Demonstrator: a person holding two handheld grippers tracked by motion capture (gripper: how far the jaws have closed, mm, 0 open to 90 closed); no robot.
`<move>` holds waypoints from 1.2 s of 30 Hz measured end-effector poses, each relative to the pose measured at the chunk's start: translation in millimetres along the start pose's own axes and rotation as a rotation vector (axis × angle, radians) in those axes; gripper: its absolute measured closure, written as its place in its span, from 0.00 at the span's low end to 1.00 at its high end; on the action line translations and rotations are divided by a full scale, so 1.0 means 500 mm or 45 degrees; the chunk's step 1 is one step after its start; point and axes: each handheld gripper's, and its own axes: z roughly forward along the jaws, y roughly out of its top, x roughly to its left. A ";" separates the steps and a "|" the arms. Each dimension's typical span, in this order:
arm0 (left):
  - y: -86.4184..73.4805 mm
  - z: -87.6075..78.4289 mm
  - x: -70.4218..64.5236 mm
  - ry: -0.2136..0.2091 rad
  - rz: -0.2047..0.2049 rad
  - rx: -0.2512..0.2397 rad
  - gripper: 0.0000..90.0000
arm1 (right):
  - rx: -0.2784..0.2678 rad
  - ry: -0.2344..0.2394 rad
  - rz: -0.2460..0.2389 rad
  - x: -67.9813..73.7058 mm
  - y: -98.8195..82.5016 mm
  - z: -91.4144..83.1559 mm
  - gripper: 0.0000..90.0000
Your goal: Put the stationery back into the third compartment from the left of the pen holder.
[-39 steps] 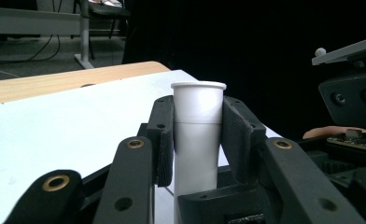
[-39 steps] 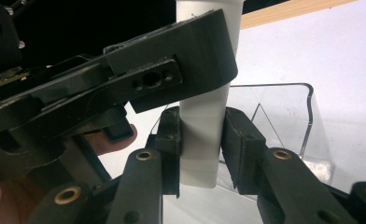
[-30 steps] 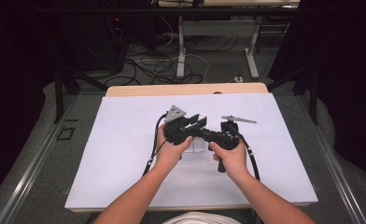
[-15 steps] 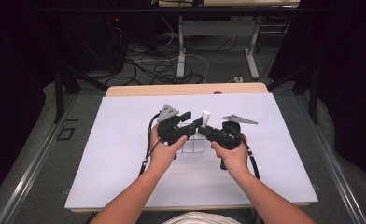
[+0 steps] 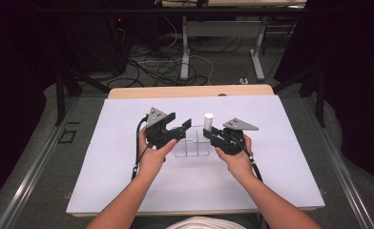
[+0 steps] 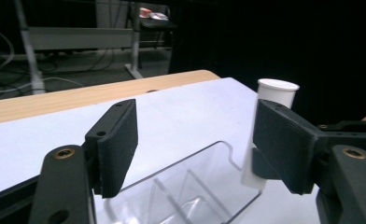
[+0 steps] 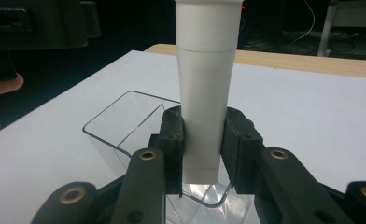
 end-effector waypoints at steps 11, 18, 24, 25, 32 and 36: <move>-0.035 -0.041 0.055 0.084 -0.082 0.089 0.30 | 0.056 -0.021 -0.084 0.011 -0.016 0.024 0.79; -0.050 -0.055 0.080 0.151 -0.101 0.115 0.18 | 0.062 -0.016 -0.104 0.010 -0.022 0.035 0.79; -0.060 -0.059 0.095 0.183 -0.090 0.156 0.13 | 0.090 -0.019 -0.100 0.011 -0.028 0.041 0.79; -0.062 -0.060 0.097 0.186 -0.085 0.161 0.11 | 0.091 -0.021 -0.103 0.010 -0.029 0.042 0.79; -0.077 -0.067 0.111 0.200 -0.093 0.195 0.04 | 0.094 -0.023 -0.095 0.009 -0.031 0.044 0.79; -0.084 -0.076 0.123 0.219 -0.117 0.194 0.02 | 0.098 -0.029 -0.101 0.008 -0.032 0.046 0.79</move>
